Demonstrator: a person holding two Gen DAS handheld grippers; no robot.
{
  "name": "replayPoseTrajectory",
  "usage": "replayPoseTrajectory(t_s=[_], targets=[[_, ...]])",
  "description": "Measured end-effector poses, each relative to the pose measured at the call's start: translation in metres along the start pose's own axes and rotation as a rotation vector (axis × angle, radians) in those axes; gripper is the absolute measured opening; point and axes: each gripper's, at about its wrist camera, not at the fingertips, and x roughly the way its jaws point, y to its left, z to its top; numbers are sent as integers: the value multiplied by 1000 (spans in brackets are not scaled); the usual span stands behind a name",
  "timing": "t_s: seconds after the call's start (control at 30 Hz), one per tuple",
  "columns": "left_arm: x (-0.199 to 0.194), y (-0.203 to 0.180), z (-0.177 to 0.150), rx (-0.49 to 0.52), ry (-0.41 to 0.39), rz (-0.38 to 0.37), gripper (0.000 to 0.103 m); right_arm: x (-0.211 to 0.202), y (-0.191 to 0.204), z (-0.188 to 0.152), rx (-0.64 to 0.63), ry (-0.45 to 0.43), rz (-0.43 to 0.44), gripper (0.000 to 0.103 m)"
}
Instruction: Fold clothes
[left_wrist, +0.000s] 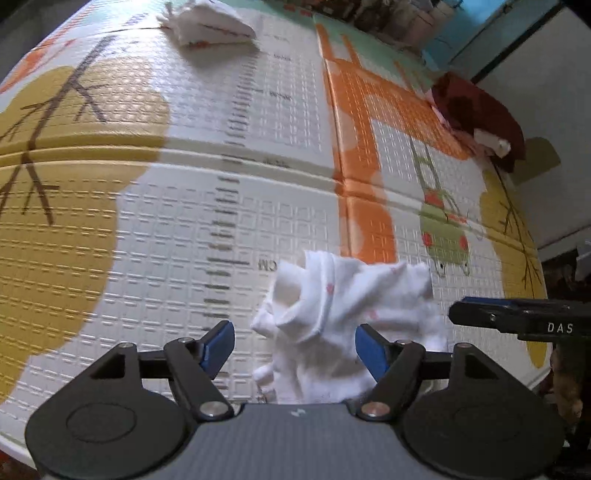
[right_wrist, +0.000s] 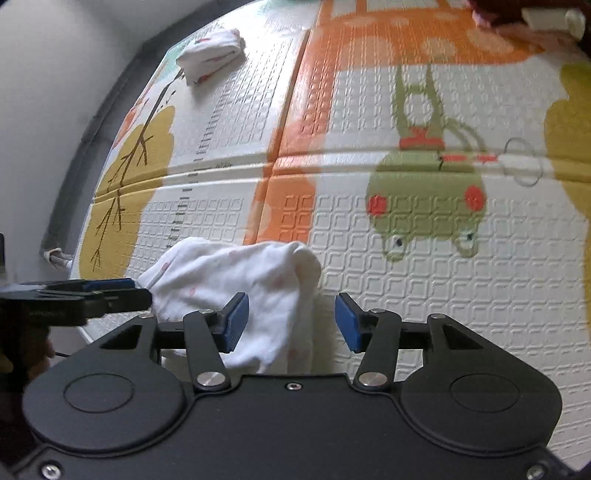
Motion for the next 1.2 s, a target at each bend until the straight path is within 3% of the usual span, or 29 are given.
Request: replayPoseTrajectory(t_s=[0.33,0.6,0.7,0.77,0.8,0.93,1.03,1.2], targets=[[31,1,-7,-22,47,-3,78,34,14,-10,-50,59,-73,50],[38,-6,-11,1,24,-4,79,45,24,-18,-90,48,-115,49],[40,-14,-11,35,17,4,78,49,25,-20,-89,50,-101,45],[41,-18,-11,48,18,-2,68,51,24,-20,-81,52,-76,33],[41,-19,-10,51,20,-6,59,51,24,-19,-77,54,-65,32],[38,-22,-10,46,27,-15,46,50,32,-21,-113,43,-70,19],[31,-23,-8,35,8,-9,35,44,39,-20,-142,27,-73,16],[7,-20,0,25,-58,-4,33,26,46,-9,-139,-21,-25,15]])
